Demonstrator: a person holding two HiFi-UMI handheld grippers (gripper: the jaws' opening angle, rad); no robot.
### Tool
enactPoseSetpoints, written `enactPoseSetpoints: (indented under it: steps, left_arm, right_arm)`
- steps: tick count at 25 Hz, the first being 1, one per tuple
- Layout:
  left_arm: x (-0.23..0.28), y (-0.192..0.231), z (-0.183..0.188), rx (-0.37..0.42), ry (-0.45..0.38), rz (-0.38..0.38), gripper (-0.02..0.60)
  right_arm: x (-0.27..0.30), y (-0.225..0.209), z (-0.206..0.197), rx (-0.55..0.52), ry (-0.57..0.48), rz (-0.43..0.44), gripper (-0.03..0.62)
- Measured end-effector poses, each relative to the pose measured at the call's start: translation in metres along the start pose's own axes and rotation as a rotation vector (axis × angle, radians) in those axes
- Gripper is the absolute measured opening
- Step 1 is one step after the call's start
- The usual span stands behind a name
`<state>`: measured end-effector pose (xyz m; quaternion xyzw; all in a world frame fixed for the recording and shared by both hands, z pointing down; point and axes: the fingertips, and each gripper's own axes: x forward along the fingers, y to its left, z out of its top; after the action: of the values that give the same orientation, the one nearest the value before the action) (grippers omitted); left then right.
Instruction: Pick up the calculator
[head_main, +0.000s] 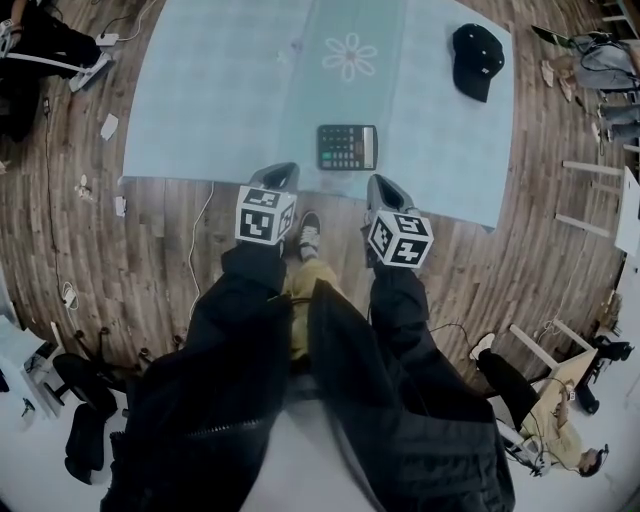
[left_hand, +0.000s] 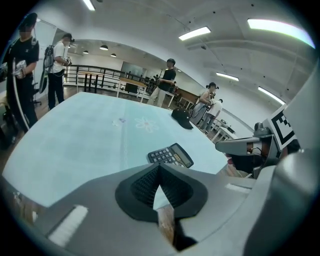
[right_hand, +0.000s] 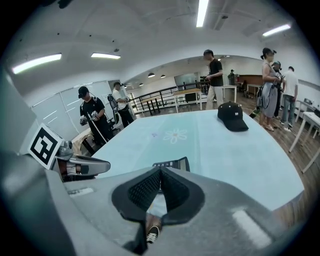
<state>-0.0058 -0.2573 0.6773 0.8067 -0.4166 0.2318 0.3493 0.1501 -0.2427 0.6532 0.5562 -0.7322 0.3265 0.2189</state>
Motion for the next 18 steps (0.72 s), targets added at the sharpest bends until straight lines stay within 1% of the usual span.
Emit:
enactPoseSetpoints:
  steps: [4, 8, 18]
  left_arm:
    - [0.017, 0.008, -0.012, -0.023, 0.053, -0.003, -0.003]
    - [0.031, 0.009, -0.016, -0.031, 0.085, -0.01, -0.003]
    - [0.058, 0.013, -0.017, -0.03, 0.139, -0.033, -0.003]
  right_arm:
    - [0.02, -0.008, -0.006, 0.004, 0.038, -0.004, 0.009]
    - [0.037, -0.018, -0.013, 0.018, 0.073, -0.006, 0.017]
    - [0.08, -0.052, -0.028, 0.048, 0.16, -0.036, 0.094]
